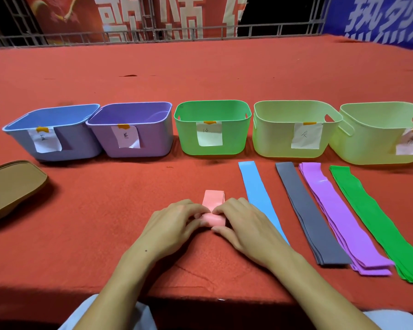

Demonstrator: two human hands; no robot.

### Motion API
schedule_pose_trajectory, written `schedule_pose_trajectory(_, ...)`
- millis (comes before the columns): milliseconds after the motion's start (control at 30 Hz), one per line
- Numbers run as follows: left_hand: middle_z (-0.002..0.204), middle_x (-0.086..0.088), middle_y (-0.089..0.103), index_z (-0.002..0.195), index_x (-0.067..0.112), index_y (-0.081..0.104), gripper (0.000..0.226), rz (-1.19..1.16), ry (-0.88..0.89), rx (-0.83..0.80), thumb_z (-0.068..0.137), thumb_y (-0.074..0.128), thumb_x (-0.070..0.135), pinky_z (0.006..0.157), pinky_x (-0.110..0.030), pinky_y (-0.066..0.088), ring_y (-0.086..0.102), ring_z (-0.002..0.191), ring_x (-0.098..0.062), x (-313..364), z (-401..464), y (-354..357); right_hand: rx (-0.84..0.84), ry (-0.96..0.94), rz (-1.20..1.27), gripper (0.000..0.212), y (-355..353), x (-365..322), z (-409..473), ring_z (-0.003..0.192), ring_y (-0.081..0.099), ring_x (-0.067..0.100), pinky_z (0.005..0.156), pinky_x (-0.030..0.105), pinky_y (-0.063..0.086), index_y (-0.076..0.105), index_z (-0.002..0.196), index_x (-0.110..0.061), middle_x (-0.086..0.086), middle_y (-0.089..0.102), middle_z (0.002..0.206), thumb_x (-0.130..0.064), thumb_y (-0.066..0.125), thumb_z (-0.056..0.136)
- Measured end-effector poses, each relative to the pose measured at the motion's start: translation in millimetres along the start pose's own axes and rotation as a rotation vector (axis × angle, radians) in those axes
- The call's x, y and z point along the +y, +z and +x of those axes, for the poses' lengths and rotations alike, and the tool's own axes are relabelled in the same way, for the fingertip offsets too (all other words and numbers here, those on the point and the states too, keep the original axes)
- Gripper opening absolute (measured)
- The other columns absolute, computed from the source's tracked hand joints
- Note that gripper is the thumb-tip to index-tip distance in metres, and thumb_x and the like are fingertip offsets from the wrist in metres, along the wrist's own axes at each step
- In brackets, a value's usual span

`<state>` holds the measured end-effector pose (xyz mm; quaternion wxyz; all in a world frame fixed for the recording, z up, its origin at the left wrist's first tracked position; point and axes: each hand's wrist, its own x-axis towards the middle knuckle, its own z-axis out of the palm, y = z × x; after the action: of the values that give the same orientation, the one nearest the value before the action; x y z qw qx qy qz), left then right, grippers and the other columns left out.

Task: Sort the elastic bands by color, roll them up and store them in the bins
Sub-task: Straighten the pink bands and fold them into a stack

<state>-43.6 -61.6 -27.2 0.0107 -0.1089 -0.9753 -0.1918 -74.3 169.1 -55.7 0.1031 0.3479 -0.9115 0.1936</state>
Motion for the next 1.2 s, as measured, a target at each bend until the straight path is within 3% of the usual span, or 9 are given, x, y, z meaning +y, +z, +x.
schedule_pose_trajectory(167,0.107,0.023,0.064,0.130,0.046,0.057,0.027,-0.044,-0.019,0.084,0.103,0.057,0.052,0.084,-0.039,0.054,0.062,0.101,0.000,4.1,-2.3,0.8,0.023,0.052,-0.009,0.040,1.1,0.7,3.6,0.105,0.053,0.019,0.083,0.038,0.054,0.062,0.126,-0.027,-0.007,0.047,0.130,-0.058,0.047,0.105)
schedule_pose_trajectory(300,0.109,0.020,0.055,0.124,0.047,0.056,0.033,-0.015,-0.010,0.094,0.092,0.066,0.050,0.078,-0.037,0.055,0.057,0.090,0.001,6.5,-4.2,0.0,0.013,0.027,-0.024,0.040,3.5,2.0,5.7,0.123,0.051,0.020,0.096,0.041,0.053,0.062,0.128,-0.026,-0.012,0.050,0.146,-0.055,0.043,0.109)
schedule_pose_trajectory(433,0.117,0.022,0.052,0.126,0.046,0.057,0.045,-0.003,-0.001,0.103,0.084,0.075,0.048,0.075,-0.033,0.052,0.056,0.097,0.003,6.8,-3.2,0.5,-0.012,0.025,-0.037,0.039,3.2,3.2,6.2,0.120,0.051,0.019,0.097,0.041,0.052,0.061,0.128,-0.026,-0.015,0.054,0.138,-0.054,0.040,0.109)
schedule_pose_trajectory(633,0.107,0.022,0.055,0.117,0.045,0.059,0.037,0.002,0.001,0.135,0.087,0.078,0.051,0.069,-0.031,0.046,0.053,0.089,0.002,7.6,0.5,3.8,-0.035,0.046,-0.058,0.029,-1.0,3.6,6.9,0.118,0.049,0.020,0.091,0.041,0.053,0.062,0.128,-0.026,-0.008,0.047,0.136,-0.044,0.049,0.109)
schedule_pose_trajectory(900,0.113,0.021,0.058,0.126,0.045,0.061,0.028,-0.008,0.010,0.060,0.101,0.060,0.056,0.082,-0.039,0.054,0.060,0.104,-0.001,5.5,2.2,3.4,-0.067,0.085,-0.028,0.054,-3.7,0.9,4.8,0.110,0.053,0.020,0.094,0.042,0.051,0.065,0.126,-0.025,-0.008,0.051,0.129,-0.058,0.026,0.106)
schedule_pose_trajectory(1067,0.114,0.020,0.057,0.132,0.044,0.061,0.032,-0.002,0.007,0.019,0.104,0.053,0.057,0.086,-0.041,0.053,0.062,0.106,-0.005,4.4,3.1,2.2,-0.006,0.080,0.036,0.037,-4.8,-1.2,2.5,0.103,0.056,0.020,0.089,0.042,0.051,0.053,0.127,-0.028,-0.010,0.055,0.120,-0.056,0.040,0.105)
schedule_pose_trajectory(1200,0.114,0.020,0.057,0.132,0.045,0.061,0.028,-0.020,0.010,-0.016,0.107,0.052,0.052,0.088,-0.044,0.054,0.061,0.106,-0.007,1.3,2.6,1.8,-0.021,0.035,0.030,0.039,-6.4,-0.5,1.7,0.099,0.054,0.017,0.085,0.039,0.050,0.050,0.122,-0.032,-0.012,0.053,0.116,-0.061,0.055,0.097)
